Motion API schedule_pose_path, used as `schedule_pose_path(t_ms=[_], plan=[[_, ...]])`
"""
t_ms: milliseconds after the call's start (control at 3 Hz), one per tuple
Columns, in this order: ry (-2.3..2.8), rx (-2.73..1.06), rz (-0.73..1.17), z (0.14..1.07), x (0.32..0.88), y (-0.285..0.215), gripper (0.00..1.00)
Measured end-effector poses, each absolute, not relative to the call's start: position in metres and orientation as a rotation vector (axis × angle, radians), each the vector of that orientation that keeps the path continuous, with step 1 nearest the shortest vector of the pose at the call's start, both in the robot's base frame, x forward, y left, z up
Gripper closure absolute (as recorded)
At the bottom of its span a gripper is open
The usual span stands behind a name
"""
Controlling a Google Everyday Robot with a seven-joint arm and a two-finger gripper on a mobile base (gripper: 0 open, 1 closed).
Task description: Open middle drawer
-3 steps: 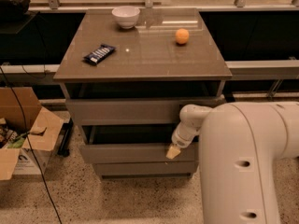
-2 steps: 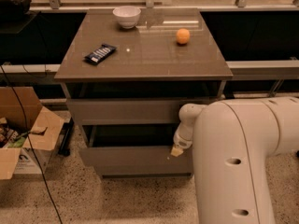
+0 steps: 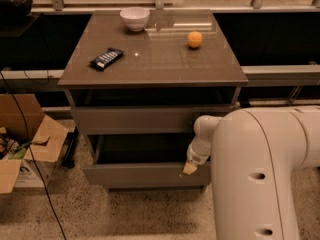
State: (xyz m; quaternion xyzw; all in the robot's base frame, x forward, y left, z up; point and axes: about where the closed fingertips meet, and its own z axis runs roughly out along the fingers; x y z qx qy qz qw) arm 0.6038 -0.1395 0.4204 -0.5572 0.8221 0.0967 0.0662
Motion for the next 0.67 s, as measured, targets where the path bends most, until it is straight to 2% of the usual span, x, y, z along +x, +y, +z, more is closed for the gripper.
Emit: schedule_pose_path(t_ms=[667], plan=[[2.479,-1.680,0.292,0.4221,0.6038,-0.1377,0.47]])
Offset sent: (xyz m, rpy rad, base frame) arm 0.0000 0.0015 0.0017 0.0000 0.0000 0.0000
